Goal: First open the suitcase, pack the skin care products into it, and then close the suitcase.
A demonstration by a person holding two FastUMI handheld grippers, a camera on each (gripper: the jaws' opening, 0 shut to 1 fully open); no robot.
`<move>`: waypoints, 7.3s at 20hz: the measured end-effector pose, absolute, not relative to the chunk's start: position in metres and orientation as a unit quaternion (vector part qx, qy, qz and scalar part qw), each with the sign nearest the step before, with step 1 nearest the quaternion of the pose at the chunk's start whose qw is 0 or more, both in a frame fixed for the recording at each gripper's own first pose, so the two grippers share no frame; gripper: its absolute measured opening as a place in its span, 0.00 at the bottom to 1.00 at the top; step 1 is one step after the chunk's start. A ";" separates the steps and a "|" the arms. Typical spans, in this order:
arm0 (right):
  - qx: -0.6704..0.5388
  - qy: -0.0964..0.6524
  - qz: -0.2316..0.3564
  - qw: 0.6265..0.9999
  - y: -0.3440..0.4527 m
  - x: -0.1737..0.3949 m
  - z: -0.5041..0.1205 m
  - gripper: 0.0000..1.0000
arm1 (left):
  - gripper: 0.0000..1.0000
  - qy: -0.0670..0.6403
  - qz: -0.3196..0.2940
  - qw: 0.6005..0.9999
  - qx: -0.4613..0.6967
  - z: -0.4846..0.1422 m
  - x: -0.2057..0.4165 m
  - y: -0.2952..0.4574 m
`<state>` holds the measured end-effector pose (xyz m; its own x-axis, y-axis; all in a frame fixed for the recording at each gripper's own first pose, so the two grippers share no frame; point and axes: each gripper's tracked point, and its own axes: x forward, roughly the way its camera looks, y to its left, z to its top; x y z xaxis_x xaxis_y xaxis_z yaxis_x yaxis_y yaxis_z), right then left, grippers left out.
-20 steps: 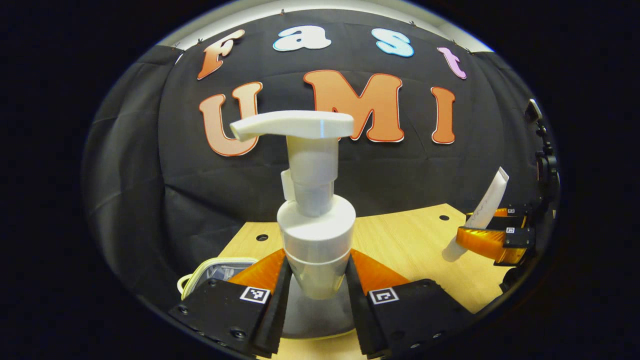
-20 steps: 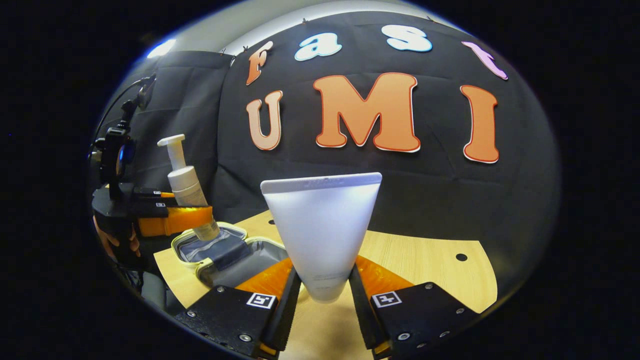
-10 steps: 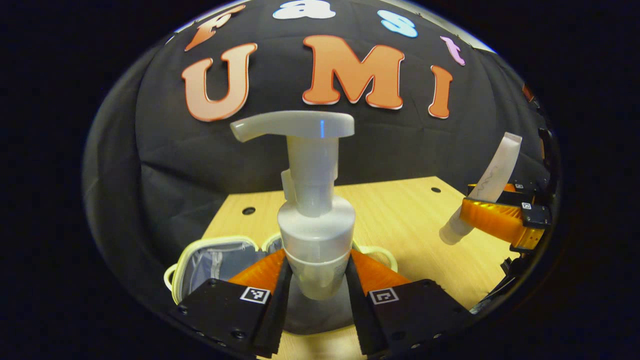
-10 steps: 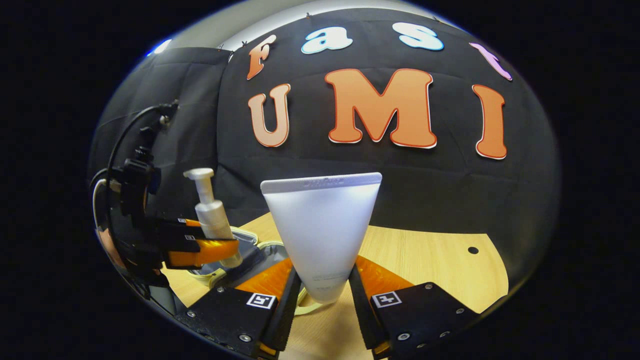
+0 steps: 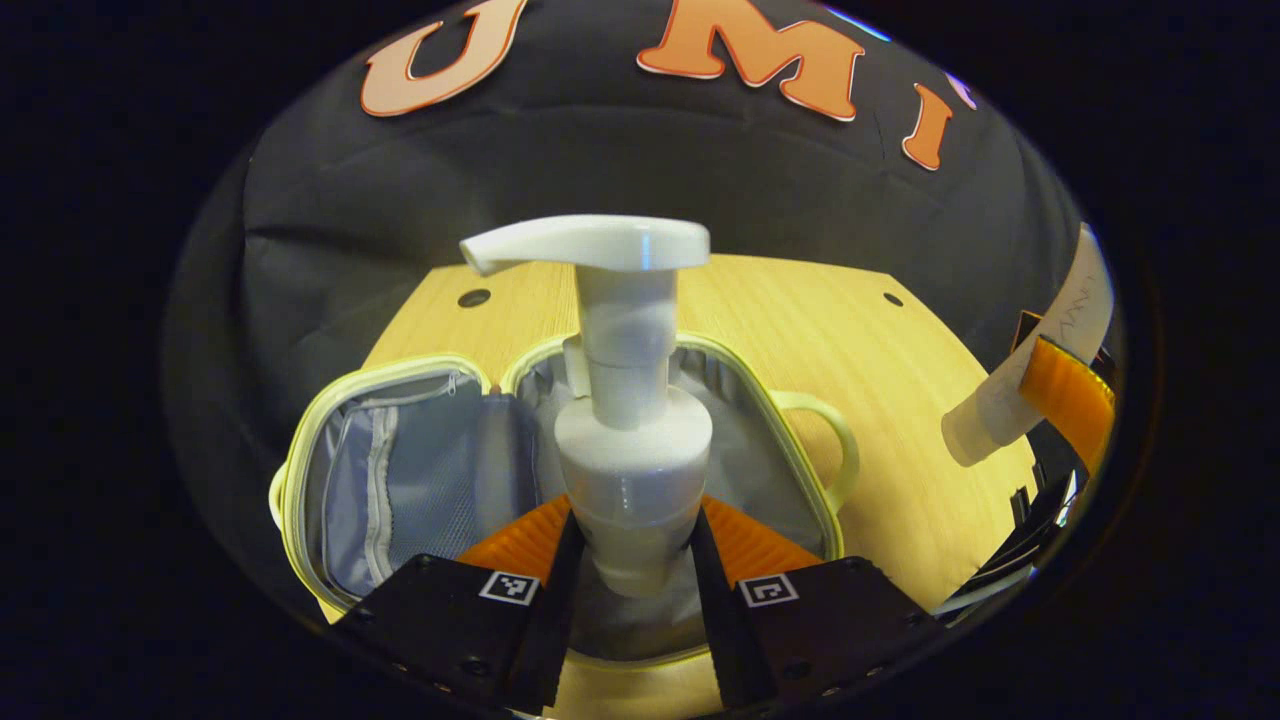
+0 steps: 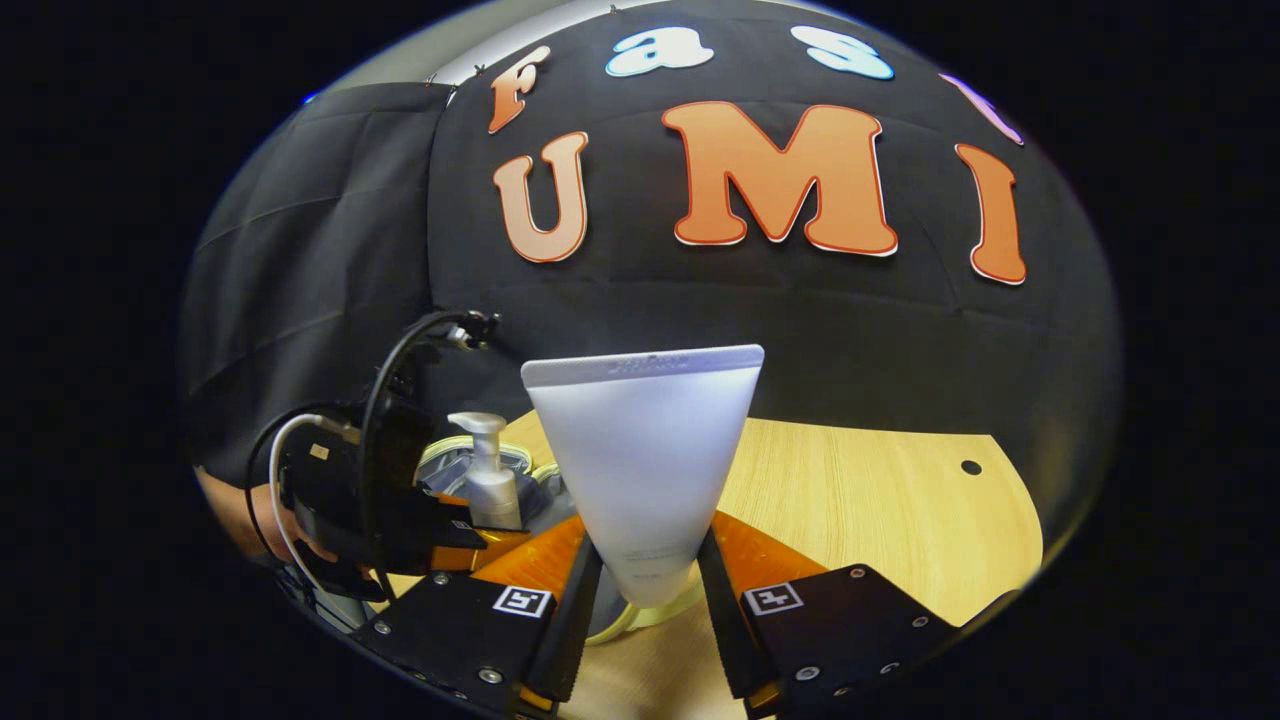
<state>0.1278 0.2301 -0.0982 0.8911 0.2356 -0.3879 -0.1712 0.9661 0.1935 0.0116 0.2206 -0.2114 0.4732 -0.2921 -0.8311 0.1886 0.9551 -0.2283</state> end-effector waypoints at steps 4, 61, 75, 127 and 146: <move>0.074 0.221 0.100 0.967 0.237 0.130 -0.107 0.56 | 0.58 0.557 -0.139 0.817 -0.063 -0.246 0.001 0.217; 0.195 0.554 0.043 0.808 0.343 0.175 -0.288 0.60 | 0.85 0.284 0.209 0.932 -0.089 -0.076 -0.005 0.540; 0.194 0.334 -0.010 0.922 0.251 0.209 -0.162 0.92 | 0.87 0.301 0.250 0.907 -0.154 -0.119 -0.023 0.616; 0.046 0.095 -0.033 0.994 0.153 0.187 0.000 0.95 | 0.05 0.262 -0.069 0.902 -0.337 0.041 0.056 0.418; 0.040 0.094 -0.023 0.995 0.073 0.176 -0.016 0.95 | 0.05 0.335 -0.187 0.877 -0.288 0.019 0.061 0.162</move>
<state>0.1764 0.0730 -0.0158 0.9813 -0.0376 -0.1888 0.0525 0.9959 0.0743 0.0607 0.1618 0.0187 0.7056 -0.5207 -0.4805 0.1343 0.7642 -0.6308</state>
